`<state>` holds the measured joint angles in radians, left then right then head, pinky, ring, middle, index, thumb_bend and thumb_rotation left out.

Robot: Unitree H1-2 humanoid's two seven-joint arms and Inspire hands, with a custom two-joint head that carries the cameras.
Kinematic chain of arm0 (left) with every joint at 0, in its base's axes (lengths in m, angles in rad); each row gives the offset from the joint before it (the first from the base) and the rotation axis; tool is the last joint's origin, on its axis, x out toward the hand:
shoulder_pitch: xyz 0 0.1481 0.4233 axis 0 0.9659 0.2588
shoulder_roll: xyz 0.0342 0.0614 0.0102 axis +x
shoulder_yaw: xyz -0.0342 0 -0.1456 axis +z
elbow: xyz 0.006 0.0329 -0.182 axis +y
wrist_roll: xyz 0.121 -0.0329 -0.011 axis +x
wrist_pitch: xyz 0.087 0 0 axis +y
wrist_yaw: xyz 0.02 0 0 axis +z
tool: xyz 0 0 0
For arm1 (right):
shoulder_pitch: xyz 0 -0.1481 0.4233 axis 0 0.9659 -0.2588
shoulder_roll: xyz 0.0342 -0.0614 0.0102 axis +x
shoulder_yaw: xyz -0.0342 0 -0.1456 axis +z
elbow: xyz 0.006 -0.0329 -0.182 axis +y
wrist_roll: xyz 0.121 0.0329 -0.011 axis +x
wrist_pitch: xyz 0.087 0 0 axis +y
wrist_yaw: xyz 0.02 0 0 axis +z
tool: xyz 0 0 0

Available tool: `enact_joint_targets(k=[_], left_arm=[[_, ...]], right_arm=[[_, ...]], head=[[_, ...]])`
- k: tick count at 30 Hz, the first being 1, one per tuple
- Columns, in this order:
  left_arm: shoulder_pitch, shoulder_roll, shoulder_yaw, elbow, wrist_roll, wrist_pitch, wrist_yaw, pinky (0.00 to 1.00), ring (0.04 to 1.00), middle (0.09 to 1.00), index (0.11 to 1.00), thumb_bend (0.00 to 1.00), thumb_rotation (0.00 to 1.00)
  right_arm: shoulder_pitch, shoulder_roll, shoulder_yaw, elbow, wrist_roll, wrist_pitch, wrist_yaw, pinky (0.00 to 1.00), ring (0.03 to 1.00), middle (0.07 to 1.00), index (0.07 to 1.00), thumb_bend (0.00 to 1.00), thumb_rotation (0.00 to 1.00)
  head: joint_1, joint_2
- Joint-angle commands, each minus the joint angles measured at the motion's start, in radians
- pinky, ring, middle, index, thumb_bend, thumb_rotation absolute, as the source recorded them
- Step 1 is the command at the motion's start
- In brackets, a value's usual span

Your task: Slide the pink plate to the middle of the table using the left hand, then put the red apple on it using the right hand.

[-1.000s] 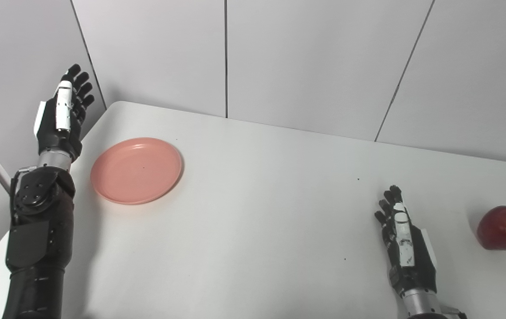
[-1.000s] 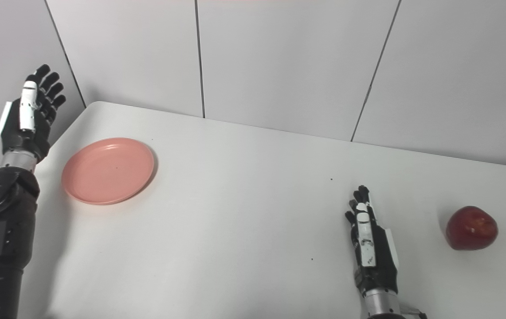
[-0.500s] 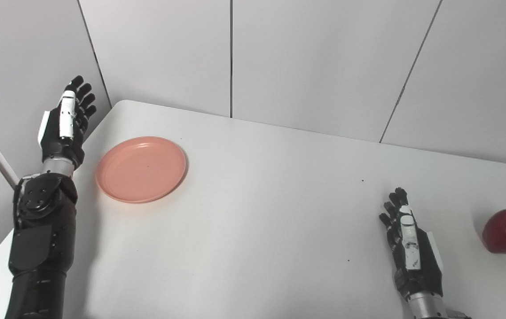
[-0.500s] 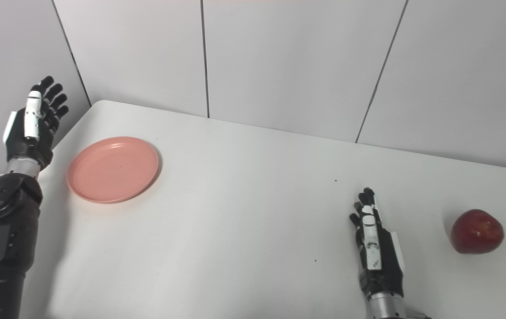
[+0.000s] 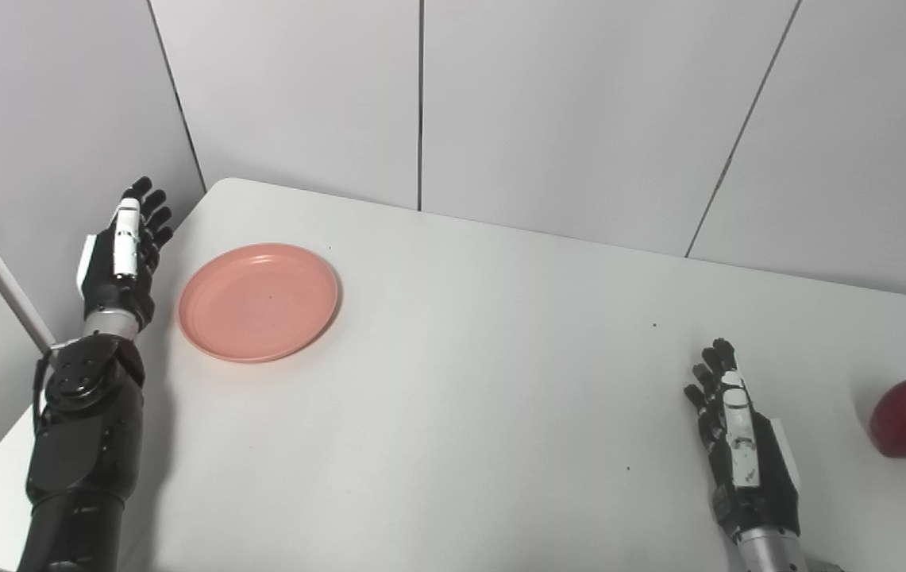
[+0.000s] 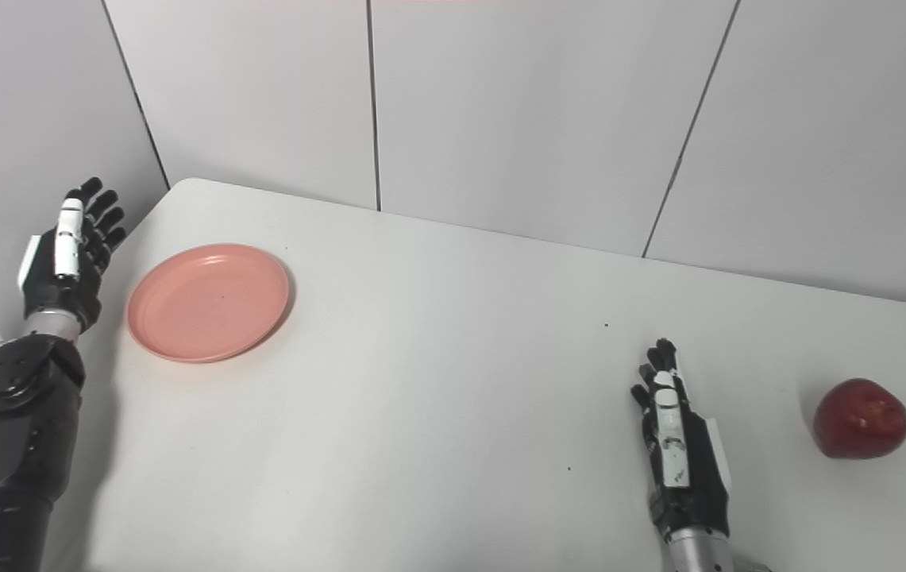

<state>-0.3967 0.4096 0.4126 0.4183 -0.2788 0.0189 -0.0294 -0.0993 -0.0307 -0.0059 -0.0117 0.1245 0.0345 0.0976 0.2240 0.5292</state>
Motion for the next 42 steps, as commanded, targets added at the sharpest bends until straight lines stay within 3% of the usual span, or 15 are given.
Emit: enact_joint_targets(k=[1, 14, 27, 35, 42], left_arm=[[-0.027, 0.039, 0.002, -0.009, 0.001, -0.053, -0.012, 0.93, 0.942, 0.937, 0.914, 0.31, 1.00], [-0.043, 0.022, 0.014, 0.092, -0.028, -0.083, -0.019, 0.94, 0.931, 0.924, 0.903, 0.28, 1.00], [-0.052, 0.020, -0.018, 0.198, -0.052, -0.087, -0.065, 0.97, 0.957, 0.951, 0.939, 0.27, 1.00], [-0.072, 0.016, -0.025, 0.305, -0.067, -0.150, -0.115, 0.99, 0.966, 0.960, 0.942, 0.36, 1.00], [-0.088, 0.006, -0.052, 0.354, -0.059, -0.176, -0.129, 0.96, 0.951, 0.939, 0.916, 0.33, 1.00]], right_arm=[[-0.013, 0.000, -0.011, -0.012, 0.007, -0.018, -0.004, 1.00, 1.000, 1.000, 1.000, 0.19, 1.00], [-0.012, -0.004, -0.011, -0.012, 0.004, -0.018, -0.004, 1.00, 1.000, 1.000, 1.000, 0.20, 1.00], [-0.012, -0.006, -0.010, -0.015, -0.001, -0.020, -0.002, 1.00, 1.000, 1.000, 1.000, 0.18, 1.00], [-0.011, -0.002, -0.011, -0.016, -0.015, -0.018, -0.012, 1.00, 1.000, 1.000, 1.000, 0.19, 1.00], [-0.011, -0.002, -0.013, -0.014, -0.004, -0.019, -0.001, 1.00, 1.000, 1.000, 1.000, 0.20, 1.00]], head=[[-0.001, 0.001], [0.001, 0.003], [0.001, 0.006], [-0.001, 0.009], [-0.003, 0.010]])
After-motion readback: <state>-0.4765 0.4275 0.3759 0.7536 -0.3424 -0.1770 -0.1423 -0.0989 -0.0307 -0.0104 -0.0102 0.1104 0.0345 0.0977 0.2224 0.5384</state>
